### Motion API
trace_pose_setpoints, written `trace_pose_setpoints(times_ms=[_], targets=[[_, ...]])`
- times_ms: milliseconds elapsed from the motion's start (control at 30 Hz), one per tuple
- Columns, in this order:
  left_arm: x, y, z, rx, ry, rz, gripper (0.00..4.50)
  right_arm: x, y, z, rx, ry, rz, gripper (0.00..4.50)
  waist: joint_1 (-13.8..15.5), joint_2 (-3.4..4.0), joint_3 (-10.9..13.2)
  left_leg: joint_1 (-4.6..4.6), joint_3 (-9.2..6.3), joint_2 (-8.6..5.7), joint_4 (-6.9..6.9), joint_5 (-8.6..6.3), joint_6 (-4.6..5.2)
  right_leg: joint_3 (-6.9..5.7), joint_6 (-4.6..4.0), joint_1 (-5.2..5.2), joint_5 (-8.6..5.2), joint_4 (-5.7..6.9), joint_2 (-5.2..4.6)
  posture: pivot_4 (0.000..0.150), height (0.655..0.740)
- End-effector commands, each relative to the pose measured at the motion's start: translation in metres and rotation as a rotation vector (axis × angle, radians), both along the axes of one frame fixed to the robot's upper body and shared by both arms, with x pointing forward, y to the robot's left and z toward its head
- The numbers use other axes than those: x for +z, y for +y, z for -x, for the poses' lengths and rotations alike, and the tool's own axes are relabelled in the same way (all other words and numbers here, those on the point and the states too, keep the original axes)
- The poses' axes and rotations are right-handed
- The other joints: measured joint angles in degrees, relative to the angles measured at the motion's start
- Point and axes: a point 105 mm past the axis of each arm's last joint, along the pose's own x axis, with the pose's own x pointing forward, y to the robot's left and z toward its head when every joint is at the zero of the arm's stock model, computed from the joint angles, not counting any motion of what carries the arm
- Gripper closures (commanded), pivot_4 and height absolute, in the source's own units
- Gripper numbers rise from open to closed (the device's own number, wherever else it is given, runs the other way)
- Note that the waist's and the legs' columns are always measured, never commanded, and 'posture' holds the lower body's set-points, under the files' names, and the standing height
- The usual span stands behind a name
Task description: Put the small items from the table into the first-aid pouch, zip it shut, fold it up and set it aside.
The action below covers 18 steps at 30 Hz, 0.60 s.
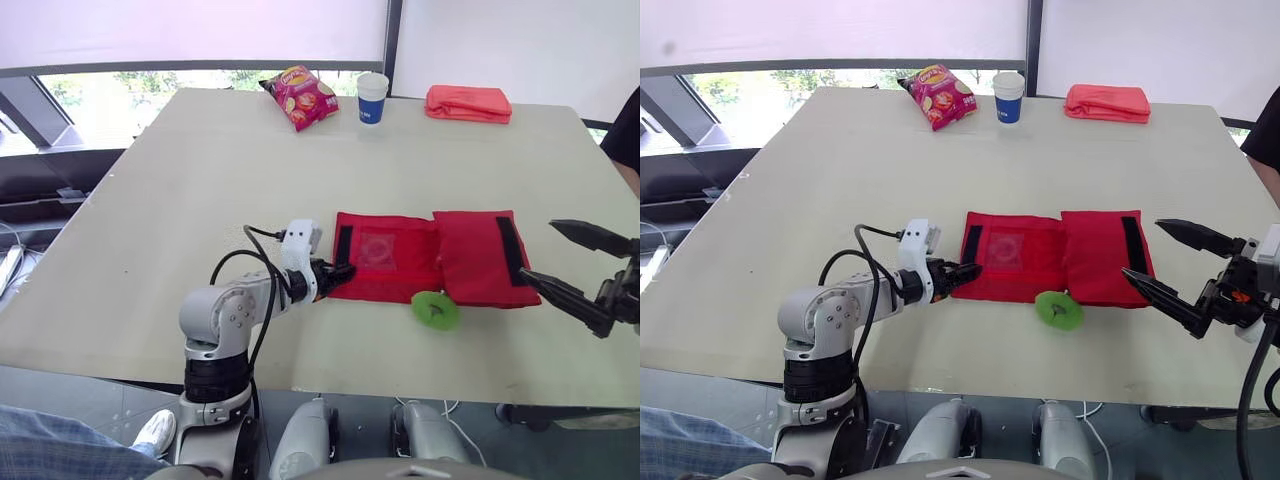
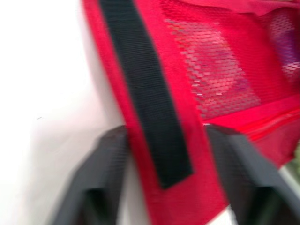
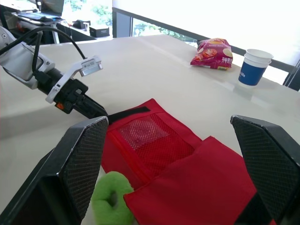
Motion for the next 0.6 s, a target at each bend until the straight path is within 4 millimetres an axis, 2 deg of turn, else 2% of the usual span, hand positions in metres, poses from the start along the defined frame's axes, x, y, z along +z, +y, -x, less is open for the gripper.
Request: trace_pose_setpoints(times_ms=[33, 100, 367, 600], targets=[[-0.032, -0.007, 0.015, -0.034, 0.15, -0.019, 3.69, 0.008, 0.003, 0.003, 0.011, -0.036, 0.004, 0.0, 0.0, -0.01, 0.0, 0.0, -0.01, 0.0, 0.0, 0.0, 0.0, 0.0, 0.0, 0.0, 0.0, 0.0, 0.0, 0.15, 0.74], [-0.031, -0.004, 0.013, -0.02, 0.14, -0.015, 4.48, 0.008, 0.004, 0.003, 0.011, -0.036, 0.003, 0.0, 0.0, -0.01, 0.0, -0.01, -0.01, 0.0, 0.0, 0.0, 0.0, 0.01, -0.01, 0.0, 0.0, -0.01, -0.01, 0.15, 0.74], [-0.007, 0.008, -0.006, 0.011, -0.012, 0.045, 4.48, 0.005, 0.003, 0.002, 0.009, -0.027, -0.008, 0.0, 0.1, -0.01, 0.0, -0.03, -0.05, 0.0, 0.01, 0.0, 0.0, 0.04, -0.01, 0.0, 0.0, -0.01, -0.05, 0.15, 0.74], [0.036, 0.059, -0.026, -0.078, -0.176, 0.06, 4.48, 0.0, 0.005, 0.002, 0.023, -0.005, -0.002, 0.0, -0.8, -0.35, 0.2, -0.08, -0.03, 0.18, -0.02, 0.0, -0.01, -0.01, -0.08, -0.15, 0.02, 0.0, 0.03, 0.15, 0.74]])
